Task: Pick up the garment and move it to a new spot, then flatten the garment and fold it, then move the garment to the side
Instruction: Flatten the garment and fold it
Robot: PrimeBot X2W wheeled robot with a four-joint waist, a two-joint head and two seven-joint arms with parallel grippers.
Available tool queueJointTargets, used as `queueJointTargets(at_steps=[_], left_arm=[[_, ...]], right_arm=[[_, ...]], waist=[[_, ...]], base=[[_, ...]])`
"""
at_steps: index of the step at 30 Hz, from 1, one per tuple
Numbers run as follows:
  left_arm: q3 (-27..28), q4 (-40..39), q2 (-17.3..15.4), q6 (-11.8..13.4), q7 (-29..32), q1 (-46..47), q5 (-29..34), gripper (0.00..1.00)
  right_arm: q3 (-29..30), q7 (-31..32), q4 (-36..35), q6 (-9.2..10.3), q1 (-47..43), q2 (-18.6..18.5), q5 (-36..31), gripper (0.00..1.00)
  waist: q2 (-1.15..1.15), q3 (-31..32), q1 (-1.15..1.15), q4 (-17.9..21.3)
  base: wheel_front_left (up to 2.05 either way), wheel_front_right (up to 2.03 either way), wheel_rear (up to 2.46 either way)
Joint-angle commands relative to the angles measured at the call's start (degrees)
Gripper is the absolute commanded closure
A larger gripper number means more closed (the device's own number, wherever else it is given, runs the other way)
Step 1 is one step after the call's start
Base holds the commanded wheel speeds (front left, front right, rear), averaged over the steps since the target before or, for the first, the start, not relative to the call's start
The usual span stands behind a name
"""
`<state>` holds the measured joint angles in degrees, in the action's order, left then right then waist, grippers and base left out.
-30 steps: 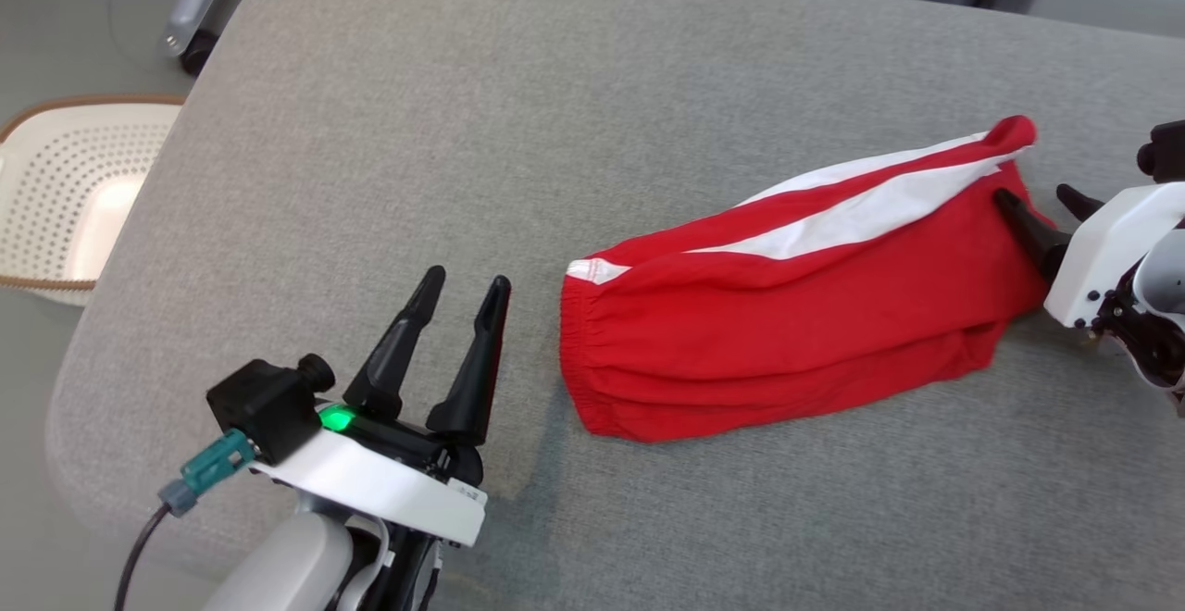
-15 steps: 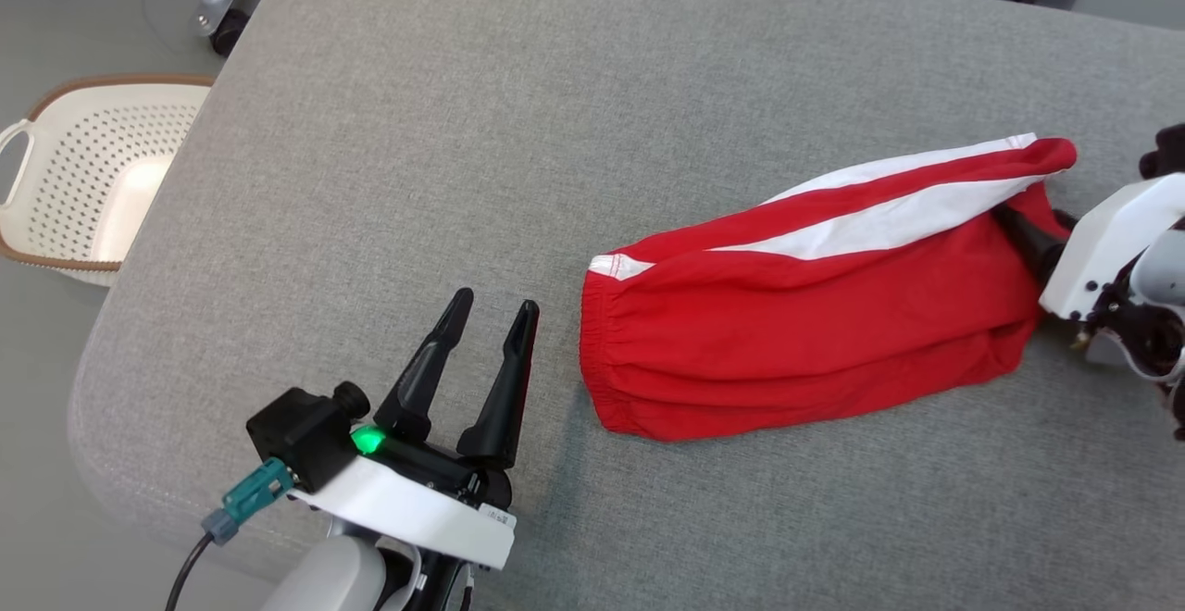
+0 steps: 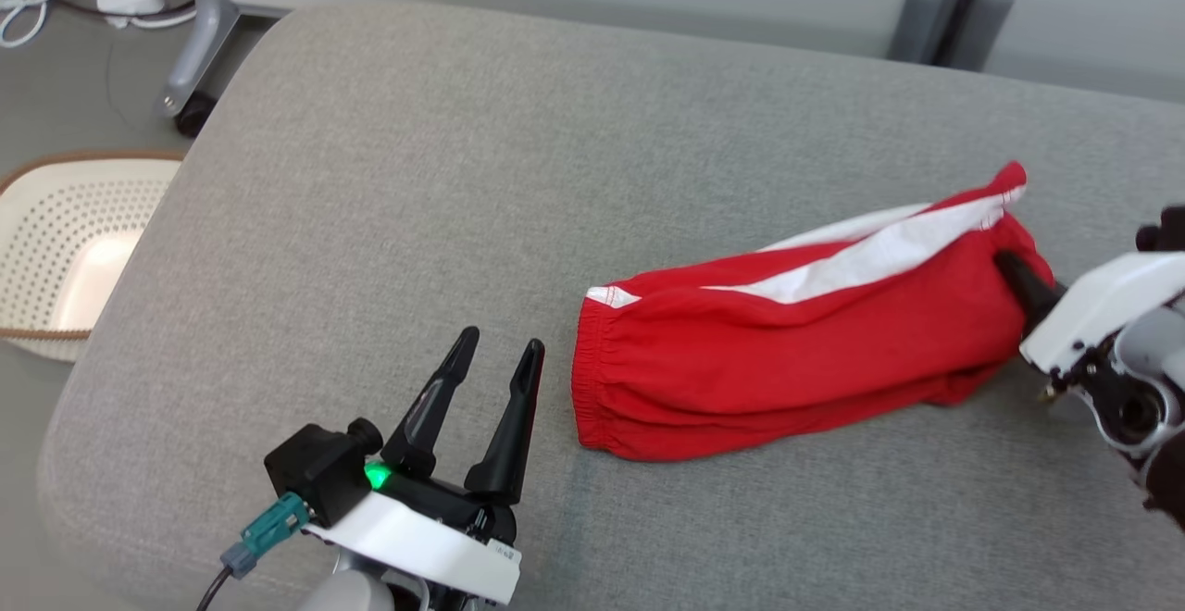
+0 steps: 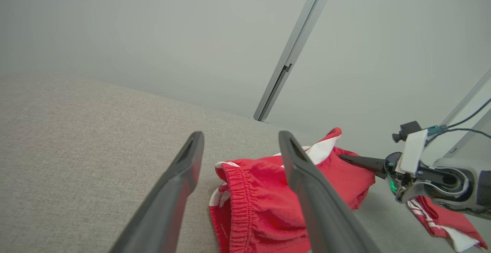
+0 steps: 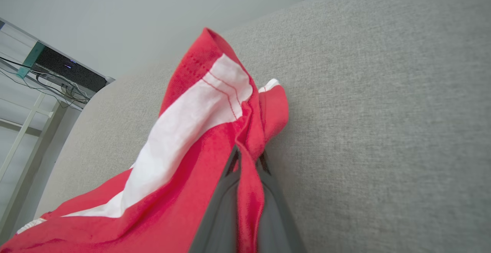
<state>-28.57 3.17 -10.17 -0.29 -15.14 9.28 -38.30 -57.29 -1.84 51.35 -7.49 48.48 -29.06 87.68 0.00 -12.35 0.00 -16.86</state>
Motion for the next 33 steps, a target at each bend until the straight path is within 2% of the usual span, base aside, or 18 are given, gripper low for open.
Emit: queueJointTargets(at_steps=[1, 7, 15, 24, 33], left_arm=[[0.4, 0.2, -0.2, -0.1, 0.0, -1.0, 0.5, 0.00], [0.0, -0.1, -1.2, 0.6, 0.0, -2.3, 2.7, 0.00], [3.3, 0.1, -2.2, 4.2, 0.0, -5.3, 9.6, 0.00], [6.0, 1.2, 0.4, 2.4, 0.0, -7.6, 12.0, 0.00], [7.3, 2.7, 2.3, 0.4, 0.0, -8.0, 12.9, 0.00]], right_arm=[[0.8, -1.6, -1.4, -0.01, -3.1, -1.0, 1.2, 1.00], [2.7, -5.9, -4.5, -0.01, -8.8, -2.2, 3.4, 1.00], [4.7, -10.9, -9.4, -0.01, -15.7, -4.4, 4.3, 1.00], [5.3, -13.1, -11.6, -0.01, -16.7, -6.3, -0.9, 1.00], [2.2, -11.7, -14.5, -0.01, -12.6, -1.9, -6.5, 1.00]], waist=[[0.00, 2.0, 0.00, 1.5], [0.00, 4.3, 0.00, 3.7], [0.00, 6.7, 0.00, 7.0], [0.00, 8.5, 0.00, 7.6], [0.00, 9.7, 0.00, 5.0]], base=[[0.00, 0.00, 0.00], [0.00, 0.00, 0.00], [0.00, 0.00, 0.00], [0.00, 0.00, 0.00], [0.00, 0.00, 0.00]])
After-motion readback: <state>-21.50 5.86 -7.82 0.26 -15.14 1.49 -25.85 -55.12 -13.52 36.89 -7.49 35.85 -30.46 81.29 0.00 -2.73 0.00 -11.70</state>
